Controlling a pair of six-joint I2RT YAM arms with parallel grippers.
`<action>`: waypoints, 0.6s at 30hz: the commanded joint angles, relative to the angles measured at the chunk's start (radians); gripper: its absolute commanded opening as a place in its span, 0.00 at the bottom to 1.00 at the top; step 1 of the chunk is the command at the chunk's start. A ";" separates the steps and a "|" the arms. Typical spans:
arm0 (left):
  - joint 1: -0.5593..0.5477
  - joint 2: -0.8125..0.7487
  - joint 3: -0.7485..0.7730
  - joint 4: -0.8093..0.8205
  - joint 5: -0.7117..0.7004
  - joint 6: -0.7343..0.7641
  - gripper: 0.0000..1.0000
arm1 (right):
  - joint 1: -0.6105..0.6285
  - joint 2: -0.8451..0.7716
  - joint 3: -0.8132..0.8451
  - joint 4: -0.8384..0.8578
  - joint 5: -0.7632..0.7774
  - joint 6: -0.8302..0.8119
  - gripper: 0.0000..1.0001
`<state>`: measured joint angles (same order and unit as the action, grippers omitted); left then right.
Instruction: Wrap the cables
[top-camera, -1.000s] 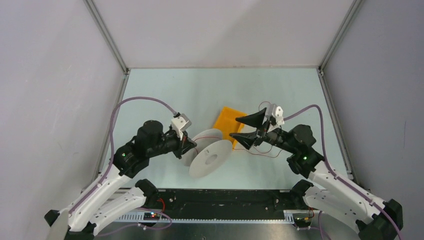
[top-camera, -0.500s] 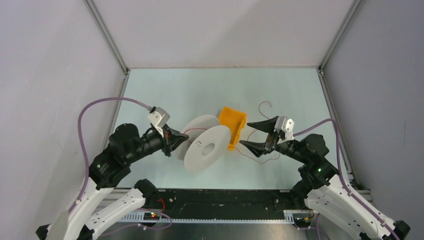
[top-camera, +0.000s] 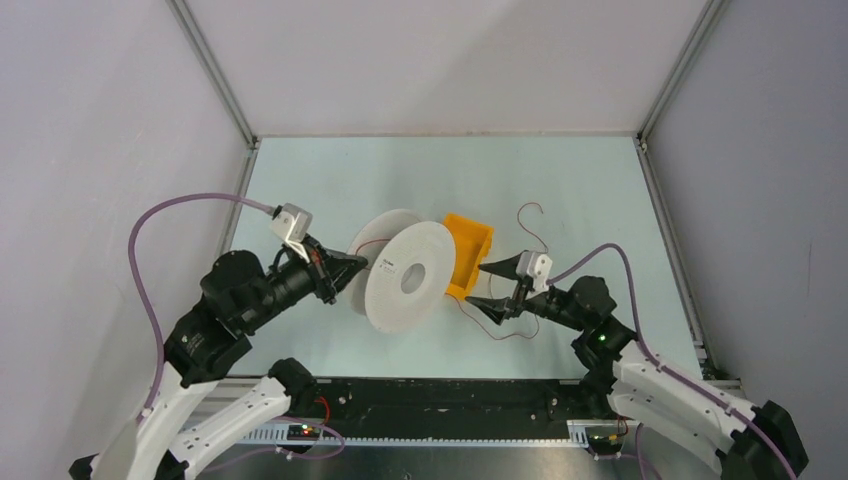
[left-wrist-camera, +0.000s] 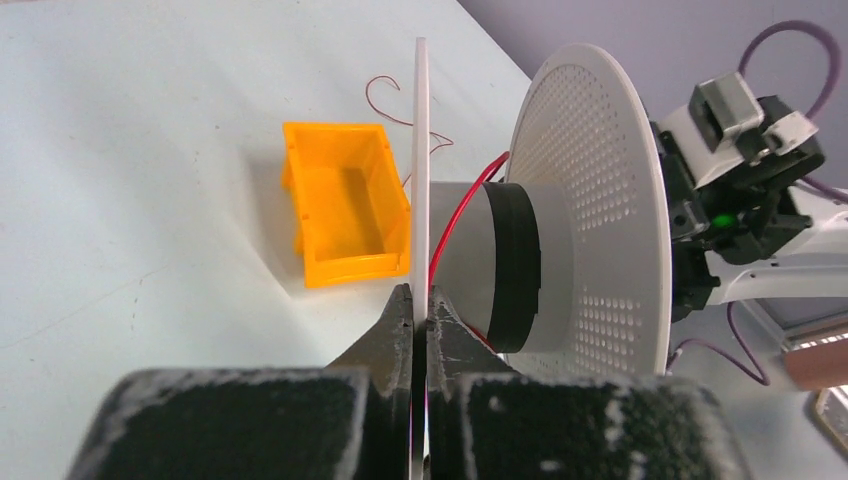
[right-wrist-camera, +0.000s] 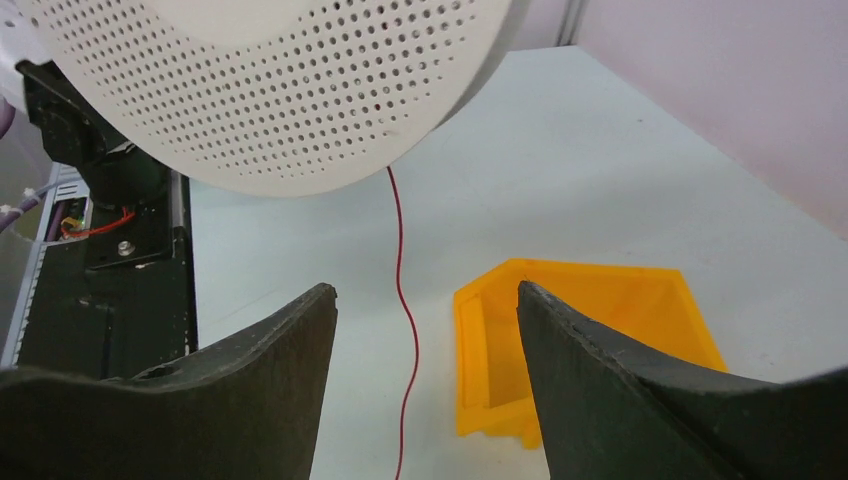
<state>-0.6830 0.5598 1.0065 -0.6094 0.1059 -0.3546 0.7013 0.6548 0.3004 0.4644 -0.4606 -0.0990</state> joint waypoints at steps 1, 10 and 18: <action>0.004 0.017 0.066 0.111 -0.005 -0.118 0.00 | 0.035 0.114 0.000 0.225 -0.031 -0.054 0.71; 0.003 0.009 0.064 0.183 -0.015 -0.205 0.00 | 0.076 0.368 -0.031 0.502 -0.014 -0.023 0.71; 0.003 -0.035 -0.028 0.356 -0.012 -0.265 0.00 | 0.090 0.533 -0.058 0.667 0.021 0.028 0.70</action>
<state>-0.6823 0.5472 0.9947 -0.4568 0.1062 -0.5358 0.7822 1.1400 0.2413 0.9707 -0.4473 -0.1043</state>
